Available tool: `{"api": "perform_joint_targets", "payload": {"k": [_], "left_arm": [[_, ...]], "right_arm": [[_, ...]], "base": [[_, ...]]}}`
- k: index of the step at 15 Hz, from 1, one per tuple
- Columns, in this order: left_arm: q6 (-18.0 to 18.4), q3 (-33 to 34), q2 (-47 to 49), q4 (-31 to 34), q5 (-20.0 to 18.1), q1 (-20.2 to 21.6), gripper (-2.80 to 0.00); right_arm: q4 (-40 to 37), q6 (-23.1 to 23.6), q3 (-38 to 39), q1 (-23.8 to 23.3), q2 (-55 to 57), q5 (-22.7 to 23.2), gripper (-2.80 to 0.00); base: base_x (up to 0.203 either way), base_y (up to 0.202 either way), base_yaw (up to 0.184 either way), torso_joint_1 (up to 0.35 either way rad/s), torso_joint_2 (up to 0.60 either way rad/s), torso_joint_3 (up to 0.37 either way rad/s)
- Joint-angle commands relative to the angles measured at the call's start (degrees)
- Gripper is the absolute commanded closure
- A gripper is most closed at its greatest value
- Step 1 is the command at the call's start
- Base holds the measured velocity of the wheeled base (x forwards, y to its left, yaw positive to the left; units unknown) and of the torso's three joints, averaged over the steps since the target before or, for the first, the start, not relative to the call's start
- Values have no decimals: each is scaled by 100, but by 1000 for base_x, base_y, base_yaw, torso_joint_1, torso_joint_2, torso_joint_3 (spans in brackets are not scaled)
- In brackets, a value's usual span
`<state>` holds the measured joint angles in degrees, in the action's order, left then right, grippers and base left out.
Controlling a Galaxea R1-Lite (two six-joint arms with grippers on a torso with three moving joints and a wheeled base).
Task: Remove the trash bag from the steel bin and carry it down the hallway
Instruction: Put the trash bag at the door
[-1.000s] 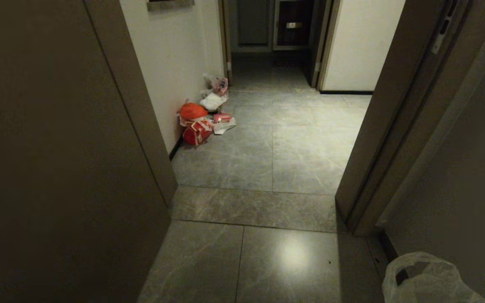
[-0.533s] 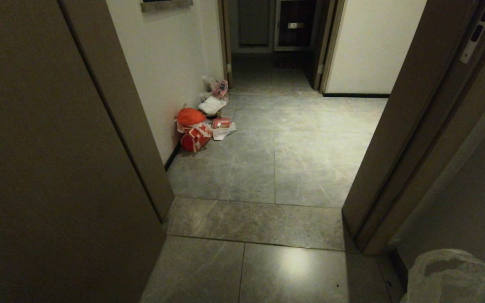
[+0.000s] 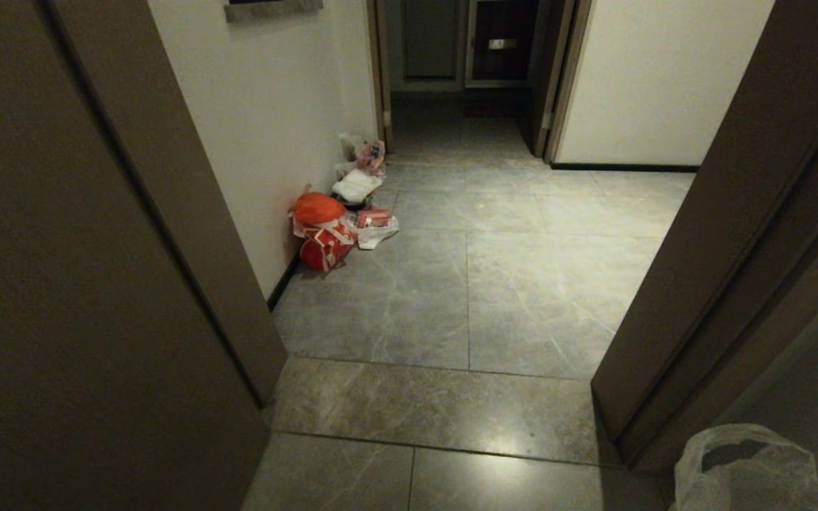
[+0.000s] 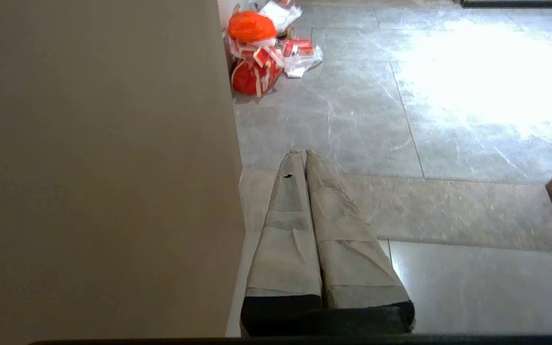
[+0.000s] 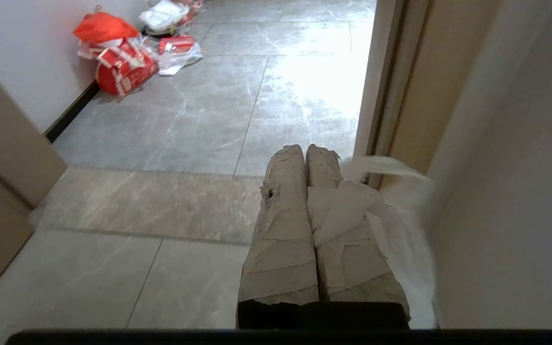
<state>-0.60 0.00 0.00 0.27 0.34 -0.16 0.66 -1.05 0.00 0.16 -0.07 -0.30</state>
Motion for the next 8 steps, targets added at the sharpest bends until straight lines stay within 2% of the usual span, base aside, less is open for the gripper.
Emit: {"api": "perform_joint_targets", "payload": {"k": [1,8], "left_arm": [[-2,9,0,0,1,-2,0],[-2,9,0,0,9,-2,0]], "right_arm": [[4,-1,18,2,-1,-4,0],[4,-1,18,2,-1,4,0]], "base": [[192,0,1,0,9,2],[191,0,1,1,2,3]]}}
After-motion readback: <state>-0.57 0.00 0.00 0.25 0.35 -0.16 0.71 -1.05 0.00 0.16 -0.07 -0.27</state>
